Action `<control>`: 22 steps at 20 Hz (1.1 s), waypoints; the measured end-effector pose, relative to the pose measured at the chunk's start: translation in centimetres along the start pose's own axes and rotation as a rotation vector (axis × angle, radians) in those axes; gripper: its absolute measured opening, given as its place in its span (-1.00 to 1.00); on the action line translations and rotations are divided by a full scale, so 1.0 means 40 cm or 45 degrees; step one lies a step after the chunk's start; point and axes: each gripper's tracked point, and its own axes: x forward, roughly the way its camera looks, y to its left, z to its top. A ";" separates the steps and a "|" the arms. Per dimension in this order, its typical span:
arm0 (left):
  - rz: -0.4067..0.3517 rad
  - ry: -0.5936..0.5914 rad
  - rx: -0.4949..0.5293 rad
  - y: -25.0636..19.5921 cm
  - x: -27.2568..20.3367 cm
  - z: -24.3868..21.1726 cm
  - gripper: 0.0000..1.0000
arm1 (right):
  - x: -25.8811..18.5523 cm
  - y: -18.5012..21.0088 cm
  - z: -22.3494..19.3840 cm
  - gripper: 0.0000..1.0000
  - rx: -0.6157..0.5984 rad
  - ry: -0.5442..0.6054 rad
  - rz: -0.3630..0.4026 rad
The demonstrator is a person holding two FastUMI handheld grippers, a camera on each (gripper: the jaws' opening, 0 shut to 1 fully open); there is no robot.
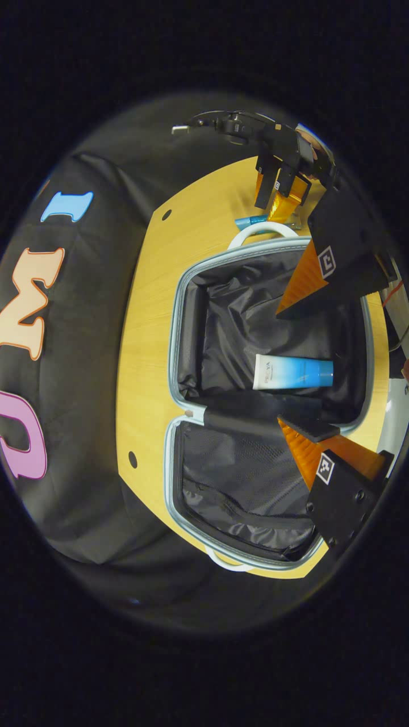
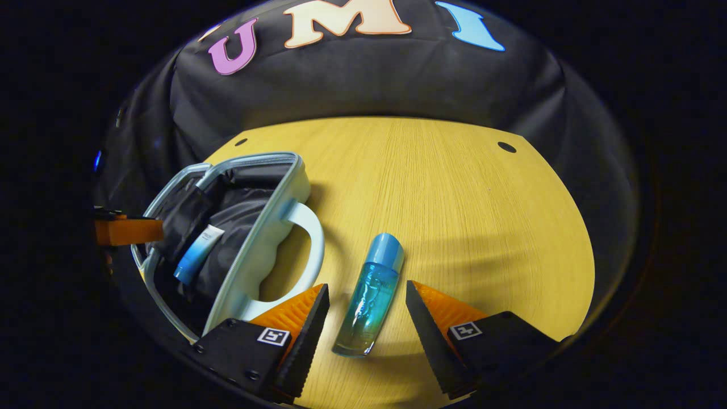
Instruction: First open the suitcase, pack the skin care products into it, and then close the suitcase.
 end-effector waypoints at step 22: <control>-0.305 0.085 0.293 -0.239 0.021 0.056 0.91 | 0.042 0.011 -0.028 -0.14 0.044 0.037 0.029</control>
